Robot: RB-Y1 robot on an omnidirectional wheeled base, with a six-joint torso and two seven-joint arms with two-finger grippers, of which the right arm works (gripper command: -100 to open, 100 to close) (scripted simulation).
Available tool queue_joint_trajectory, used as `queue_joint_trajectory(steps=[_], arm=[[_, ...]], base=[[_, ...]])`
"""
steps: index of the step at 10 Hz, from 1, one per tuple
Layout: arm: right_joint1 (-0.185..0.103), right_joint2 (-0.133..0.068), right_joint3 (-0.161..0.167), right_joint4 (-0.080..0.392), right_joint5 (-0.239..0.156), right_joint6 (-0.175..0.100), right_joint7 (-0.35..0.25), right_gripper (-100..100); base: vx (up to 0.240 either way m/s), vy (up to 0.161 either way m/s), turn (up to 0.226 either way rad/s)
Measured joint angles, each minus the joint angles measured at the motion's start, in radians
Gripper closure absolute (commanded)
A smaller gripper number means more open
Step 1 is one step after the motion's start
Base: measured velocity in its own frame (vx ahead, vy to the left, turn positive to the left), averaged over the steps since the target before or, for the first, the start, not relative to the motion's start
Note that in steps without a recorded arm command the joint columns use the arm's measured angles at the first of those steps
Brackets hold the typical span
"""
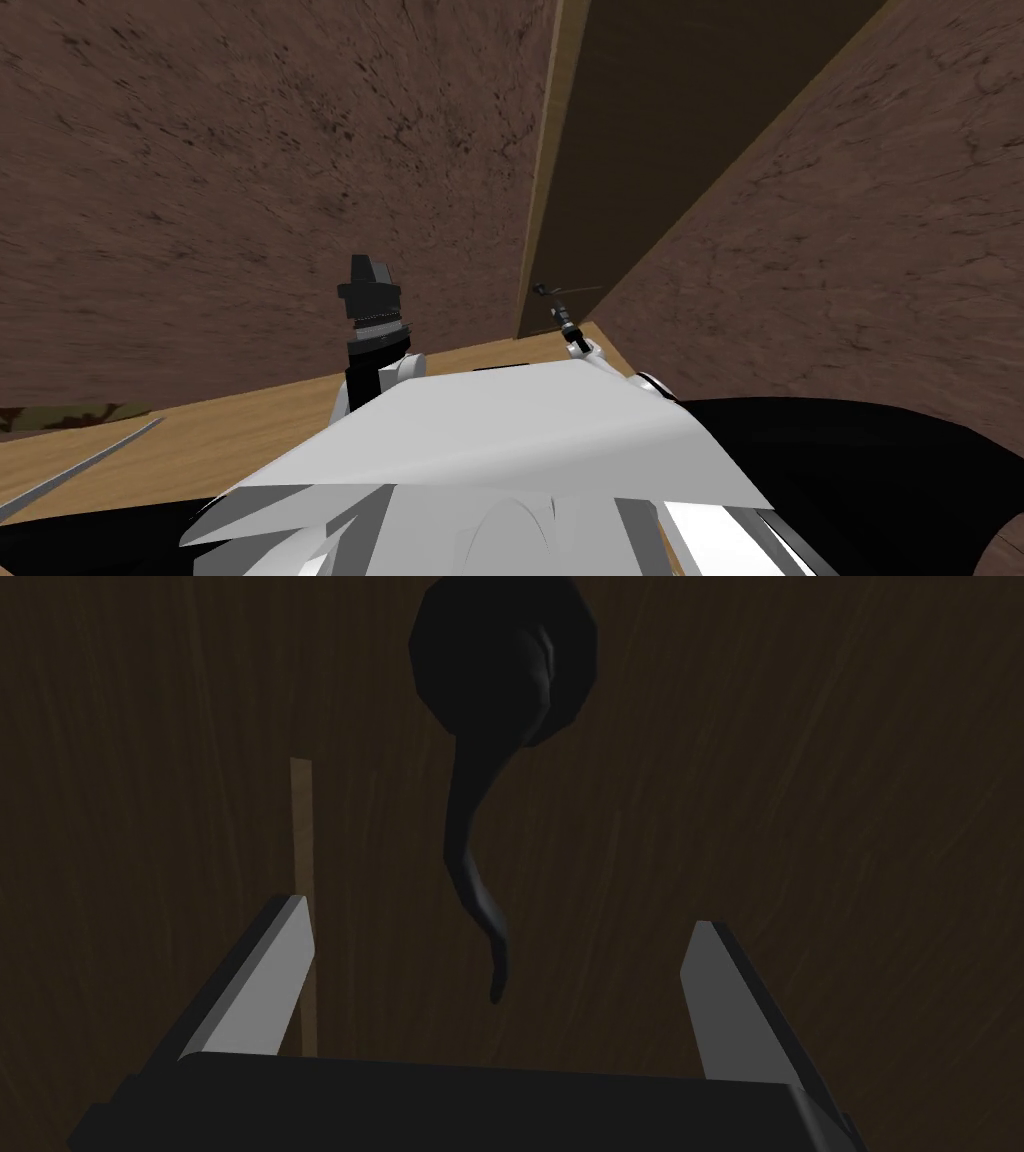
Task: Pull the door open
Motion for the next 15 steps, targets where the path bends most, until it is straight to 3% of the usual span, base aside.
queue_joint_trajectory(steps=[3,6,8,10,11,14,15], arm=[[-0.042,0.006,-0.058,0.092,-0.013,-0.019,0.011,-100],[-0.062,0.013,-0.115,0.136,-0.026,-0.012,0.031,-100],[-0.094,0.019,-0.148,0.199,-0.033,-0.025,0.04,-100],[-0.087,0.026,-0.19,0.189,-0.044,-0.005,0.058,-100],[-0.097,0.028,-0.2,0.201,-0.046,-0.002,0.064,-100],[-0.126,0.029,-0.219,0.271,-0.05,-0.026,0.063,-100],[-0.128,0.03,-0.22,0.273,-0.05,-0.027,0.064,100]], base=[[0.018,-0.026,0.269],[0.017,-0.03,0.215],[0.016,-0.036,0.199],[0.015,-0.044,0.225],[0.003,-0.017,-0.03],[0.003,-0.019,0.121],[0.0,0.004,-0.049]])
